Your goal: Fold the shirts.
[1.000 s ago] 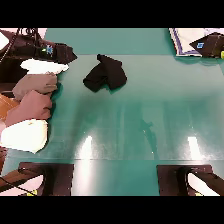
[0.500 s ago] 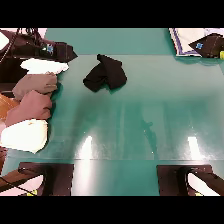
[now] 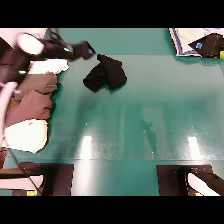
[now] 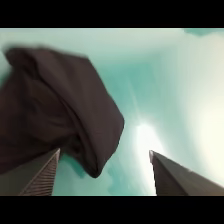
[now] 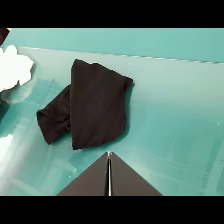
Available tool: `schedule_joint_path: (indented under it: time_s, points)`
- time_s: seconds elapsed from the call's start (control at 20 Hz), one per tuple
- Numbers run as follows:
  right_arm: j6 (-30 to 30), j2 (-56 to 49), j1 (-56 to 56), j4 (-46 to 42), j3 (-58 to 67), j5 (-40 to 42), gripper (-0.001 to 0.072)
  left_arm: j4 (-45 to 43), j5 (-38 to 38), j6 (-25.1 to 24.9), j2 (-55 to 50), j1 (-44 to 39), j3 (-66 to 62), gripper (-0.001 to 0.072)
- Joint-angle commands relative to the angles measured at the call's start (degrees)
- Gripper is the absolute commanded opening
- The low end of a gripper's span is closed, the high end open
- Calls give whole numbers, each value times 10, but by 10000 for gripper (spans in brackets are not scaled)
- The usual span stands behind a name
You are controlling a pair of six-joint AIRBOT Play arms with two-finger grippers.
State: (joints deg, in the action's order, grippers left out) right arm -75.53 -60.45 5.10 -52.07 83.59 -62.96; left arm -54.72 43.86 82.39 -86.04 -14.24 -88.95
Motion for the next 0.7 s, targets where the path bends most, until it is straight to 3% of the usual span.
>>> schedule_joint_path:
  time_s: [0.0,0.2,0.4,0.5,0.55,0.65]
  points:
    - [0,0,0,0,0,-1,18,43,-66,-24,-120,-43,-9,666]
    - [0,0,0,0,0,-5,18,47,-89,-25,-230,-79,-72,666]
    - [0,0,0,0,0,-20,19,70,-92,-16,-269,-78,-131,648]
    - [0,0,0,0,0,-20,18,66,-82,-30,-267,-75,-165,177]
    - [0,0,0,0,0,-20,18,64,-76,-30,-261,-69,-177,43]
    - [0,4,0,0,0,-17,18,61,-43,-34,-242,-52,-215,23]
